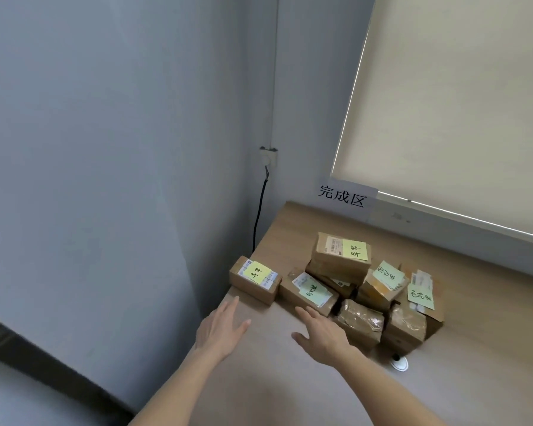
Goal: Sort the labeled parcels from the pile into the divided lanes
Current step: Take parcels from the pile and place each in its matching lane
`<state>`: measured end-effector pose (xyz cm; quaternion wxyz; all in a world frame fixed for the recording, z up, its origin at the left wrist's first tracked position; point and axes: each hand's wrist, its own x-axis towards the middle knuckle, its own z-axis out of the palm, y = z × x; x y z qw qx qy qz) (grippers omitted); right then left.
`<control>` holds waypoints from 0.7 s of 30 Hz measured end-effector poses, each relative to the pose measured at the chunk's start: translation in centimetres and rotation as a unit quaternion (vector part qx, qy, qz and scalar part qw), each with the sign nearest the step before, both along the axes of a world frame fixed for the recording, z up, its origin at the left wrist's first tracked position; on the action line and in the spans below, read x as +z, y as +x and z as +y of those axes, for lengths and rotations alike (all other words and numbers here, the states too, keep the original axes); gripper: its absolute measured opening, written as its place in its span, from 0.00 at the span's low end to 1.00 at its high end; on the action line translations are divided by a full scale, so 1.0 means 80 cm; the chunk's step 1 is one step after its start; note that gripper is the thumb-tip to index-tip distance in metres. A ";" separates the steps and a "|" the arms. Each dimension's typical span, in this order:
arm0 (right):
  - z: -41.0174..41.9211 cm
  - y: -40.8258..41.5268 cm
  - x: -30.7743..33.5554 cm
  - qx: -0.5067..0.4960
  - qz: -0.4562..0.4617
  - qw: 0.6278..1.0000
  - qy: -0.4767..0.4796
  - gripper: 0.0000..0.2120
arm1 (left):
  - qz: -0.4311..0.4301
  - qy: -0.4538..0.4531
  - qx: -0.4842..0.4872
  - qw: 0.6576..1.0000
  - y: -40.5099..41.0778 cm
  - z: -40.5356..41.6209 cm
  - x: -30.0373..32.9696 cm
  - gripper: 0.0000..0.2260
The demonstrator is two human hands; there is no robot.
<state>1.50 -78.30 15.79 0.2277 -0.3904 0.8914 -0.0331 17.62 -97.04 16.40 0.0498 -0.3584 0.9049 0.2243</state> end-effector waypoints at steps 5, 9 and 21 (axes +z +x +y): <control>-0.078 -0.043 -0.040 -0.015 -0.008 1.000 0.008 0.34 | 0.009 0.030 0.006 0.999 -0.038 -0.082 -0.056 0.32; -0.131 -0.079 -0.080 -0.017 -0.009 1.000 0.018 0.33 | 0.005 0.045 -0.014 0.999 -0.077 -0.114 -0.109 0.32; -0.222 -0.169 -0.174 0.007 -0.017 1.000 0.012 0.35 | 0.011 0.122 0.005 0.992 -0.176 -0.143 -0.225 0.34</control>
